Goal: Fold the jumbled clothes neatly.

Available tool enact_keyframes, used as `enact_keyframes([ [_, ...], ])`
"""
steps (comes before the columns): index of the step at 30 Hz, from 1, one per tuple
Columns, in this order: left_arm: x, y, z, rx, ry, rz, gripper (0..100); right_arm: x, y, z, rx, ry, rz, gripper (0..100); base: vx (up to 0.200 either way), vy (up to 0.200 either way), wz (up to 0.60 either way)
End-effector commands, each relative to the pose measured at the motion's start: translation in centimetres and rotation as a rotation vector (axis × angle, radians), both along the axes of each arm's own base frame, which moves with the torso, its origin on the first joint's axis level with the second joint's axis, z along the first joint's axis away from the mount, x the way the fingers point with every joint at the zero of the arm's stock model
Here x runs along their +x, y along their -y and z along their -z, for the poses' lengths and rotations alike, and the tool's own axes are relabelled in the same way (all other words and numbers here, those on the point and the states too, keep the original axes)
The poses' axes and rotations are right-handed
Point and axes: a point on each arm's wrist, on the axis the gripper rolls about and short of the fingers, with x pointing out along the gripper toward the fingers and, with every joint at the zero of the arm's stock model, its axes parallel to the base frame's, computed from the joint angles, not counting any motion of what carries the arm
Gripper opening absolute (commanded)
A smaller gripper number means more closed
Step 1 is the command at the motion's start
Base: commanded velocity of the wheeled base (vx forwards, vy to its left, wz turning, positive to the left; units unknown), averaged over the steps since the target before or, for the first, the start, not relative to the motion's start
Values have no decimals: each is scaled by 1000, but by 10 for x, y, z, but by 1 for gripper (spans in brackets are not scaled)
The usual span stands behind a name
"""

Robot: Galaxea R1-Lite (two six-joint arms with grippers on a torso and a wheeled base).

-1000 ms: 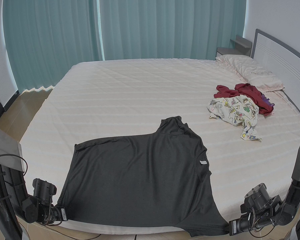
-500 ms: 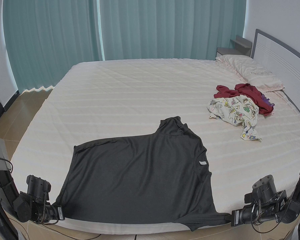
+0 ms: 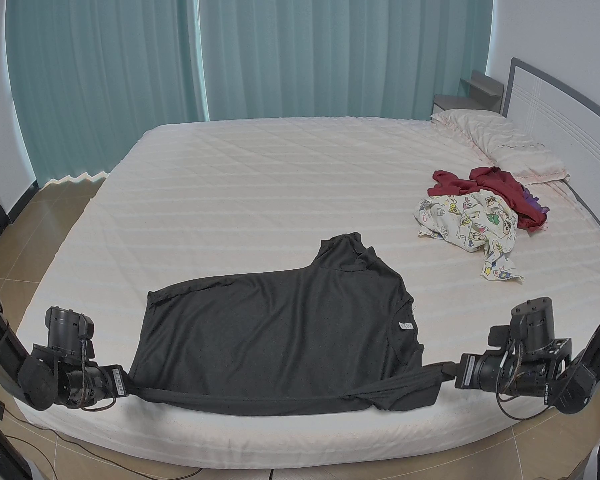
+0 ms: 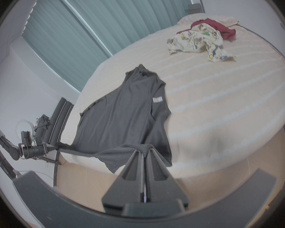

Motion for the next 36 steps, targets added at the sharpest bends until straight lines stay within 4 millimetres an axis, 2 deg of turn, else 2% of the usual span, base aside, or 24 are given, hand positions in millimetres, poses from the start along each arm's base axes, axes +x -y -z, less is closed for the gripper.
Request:
enact_keyframes([
  [1, 22, 0, -2, -28, 3, 4, 0, 30, -6, -3, 14, 52, 16, 0, 0, 0, 0],
  [5, 36, -1, 6, -37, -7, -17, 0, 46, -12, 0, 19, 67, 18, 0, 0, 0, 0],
  [8, 55, -4, 14, -61, -1, -65, 0, 62, -16, 4, 16, 76, 25, 0, 0, 0, 0],
  [18, 81, -7, 26, -62, 6, -79, 0, 95, -14, 9, -7, 57, 72, 0, 0, 0, 0],
  [31, 110, -9, 41, -60, 18, -85, 0, 110, -20, 27, -21, 23, 70, 0, 0, 0, 0],
  [36, 121, -9, 50, -59, 15, -86, 0, 119, -20, 40, -26, 5, 77, 0, 0, 0, 0],
])
